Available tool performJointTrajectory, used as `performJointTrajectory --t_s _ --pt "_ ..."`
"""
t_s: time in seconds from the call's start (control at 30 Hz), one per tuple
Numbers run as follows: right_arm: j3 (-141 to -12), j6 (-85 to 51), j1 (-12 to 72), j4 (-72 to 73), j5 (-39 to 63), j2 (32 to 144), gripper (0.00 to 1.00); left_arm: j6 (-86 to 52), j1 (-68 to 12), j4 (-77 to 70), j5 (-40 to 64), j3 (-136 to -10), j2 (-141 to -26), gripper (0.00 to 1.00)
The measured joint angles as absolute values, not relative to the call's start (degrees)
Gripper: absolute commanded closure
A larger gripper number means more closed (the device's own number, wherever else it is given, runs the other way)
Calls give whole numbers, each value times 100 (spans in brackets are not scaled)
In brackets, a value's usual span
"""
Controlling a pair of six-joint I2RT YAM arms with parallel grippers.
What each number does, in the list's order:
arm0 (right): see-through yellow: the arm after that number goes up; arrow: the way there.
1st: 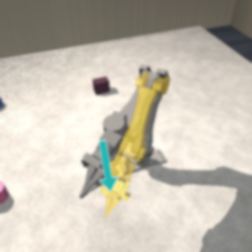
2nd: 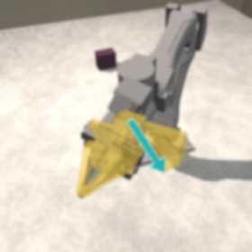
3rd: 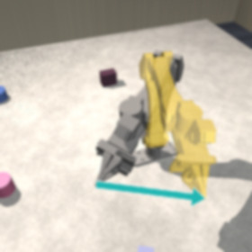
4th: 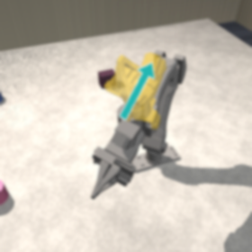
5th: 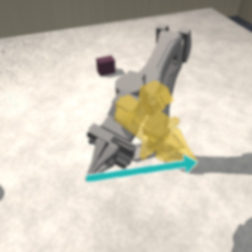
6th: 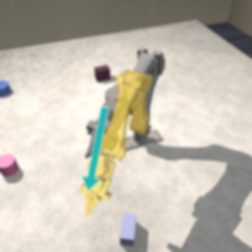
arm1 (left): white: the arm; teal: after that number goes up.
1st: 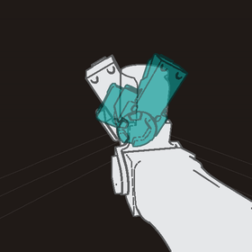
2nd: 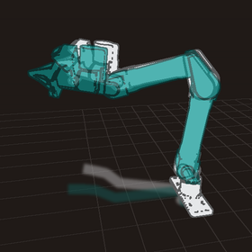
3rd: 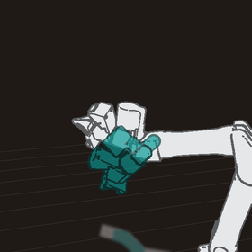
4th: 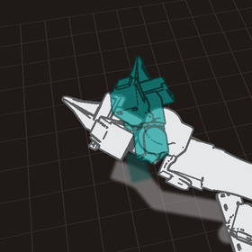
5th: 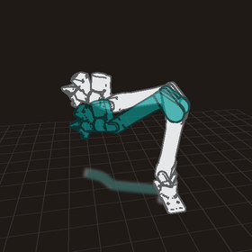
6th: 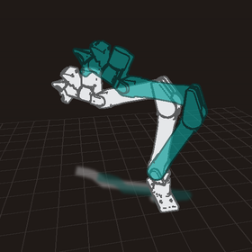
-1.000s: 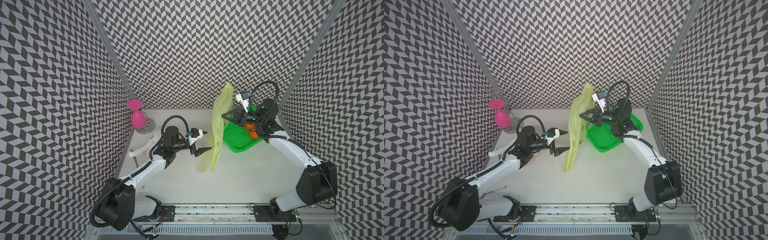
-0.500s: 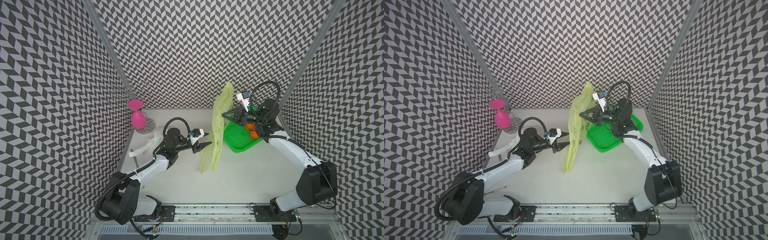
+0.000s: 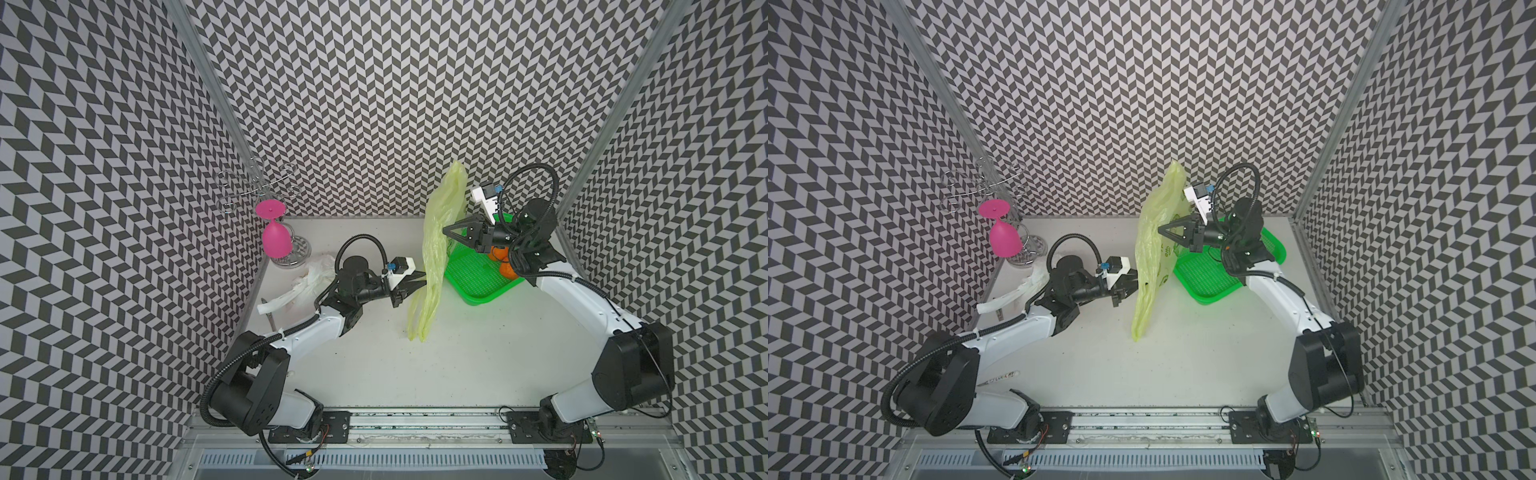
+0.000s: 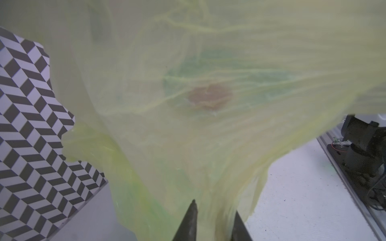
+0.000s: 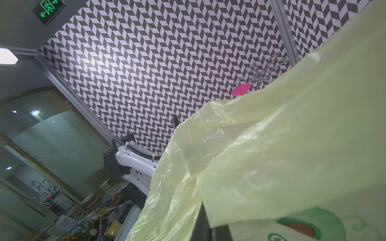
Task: Place the oranges into plastic bags & tie knots
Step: Open the plastic bag at the center of the board.
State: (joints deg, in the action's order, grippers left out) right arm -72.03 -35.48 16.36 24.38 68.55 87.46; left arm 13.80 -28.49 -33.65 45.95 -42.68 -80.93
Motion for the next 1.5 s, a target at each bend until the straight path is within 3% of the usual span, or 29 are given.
performJointTrajectory --t_s 0.03,0.1,0.3,0.43,0.6,0.73,0.83,0.9,1.23,1.5 --pt "-7205 -3470 1632 2314 6775 8746 100 1347 -2849 -3374 4600 -4265 -8049 99" --pt "-7288 -3234 1594 1903 6569 8803 97 1315 -2818 -3363 4617 -4263 -7896 100" --pt "-8182 -2228 1299 67 5520 9218 51 1343 -2414 -2189 4407 -4862 -7546 100" --pt "-9039 -1149 1168 -1192 4569 9336 39 1354 -2152 -862 3704 -5605 -7456 100" --pt "-9299 150 1190 -2053 3820 9087 33 1216 -2049 502 2523 -6488 -7319 100" --pt "-8862 880 1299 -2285 3972 8724 22 1044 -2049 1201 2121 -7028 -7288 100" --pt "-8438 1039 1643 -2185 4294 8569 6 840 -2049 1385 2274 -7148 -7288 100" --pt "-8169 993 1964 -1892 4584 8565 1 666 -2049 1457 2445 -7146 -7308 100" --pt "-7188 -283 2724 185 5537 8919 2 -34 -2285 1232 2971 -6993 -7470 100" --pt "-7207 -840 2724 633 5068 9194 40 -69 -2399 1140 3089 -6726 -7491 100"
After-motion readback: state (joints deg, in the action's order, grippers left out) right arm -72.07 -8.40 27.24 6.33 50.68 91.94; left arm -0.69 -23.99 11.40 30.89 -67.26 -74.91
